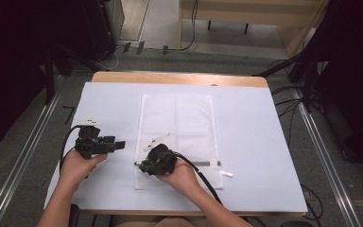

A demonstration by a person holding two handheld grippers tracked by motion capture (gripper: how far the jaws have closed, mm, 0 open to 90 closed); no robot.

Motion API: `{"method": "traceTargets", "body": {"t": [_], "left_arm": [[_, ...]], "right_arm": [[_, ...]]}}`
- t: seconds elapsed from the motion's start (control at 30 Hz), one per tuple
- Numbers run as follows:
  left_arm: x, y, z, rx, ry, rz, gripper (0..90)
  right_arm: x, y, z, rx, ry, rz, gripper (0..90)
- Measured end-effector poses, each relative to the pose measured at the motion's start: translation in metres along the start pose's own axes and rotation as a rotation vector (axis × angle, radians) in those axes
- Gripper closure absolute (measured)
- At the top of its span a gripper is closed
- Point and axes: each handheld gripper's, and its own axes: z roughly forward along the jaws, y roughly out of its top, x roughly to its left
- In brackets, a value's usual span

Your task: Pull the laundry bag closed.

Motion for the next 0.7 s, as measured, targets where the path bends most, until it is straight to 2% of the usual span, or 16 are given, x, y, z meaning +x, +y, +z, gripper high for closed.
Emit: {"method": "traceTargets", "body": {"t": [0.27, 0.33, 0.47, 0.53, 0.7], "left_arm": [[0.0, 0.0, 0.0, 0.001, -0.003, -0.001, 38.8], [-0.001, -0.001, 0.0, -0.001, -0.001, 0.0, 38.8], [-0.001, -0.001, -0.001, -0.006, -0.002, 0.001, 38.8], [-0.001, -0.001, -0.002, -0.006, -0.007, -0.001, 38.9], [0.0, -0.004, -0.003, -0.002, -0.004, 0.012, 39.5]], "right_arm": [[0.002, 0.007, 0.009, 0.011, 0.002, 0.019, 74.5], [0.002, 0.008, 0.01, 0.009, 0.001, 0.011, 74.5], [0.003, 0.016, 0.014, 0.017, 0.002, 0.029, 75.1], [0.003, 0.017, 0.015, 0.017, 0.002, 0.022, 75.6], [0.001, 0.018, 0.02, 0.034, -0.016, 0.022, 85.2]]}}
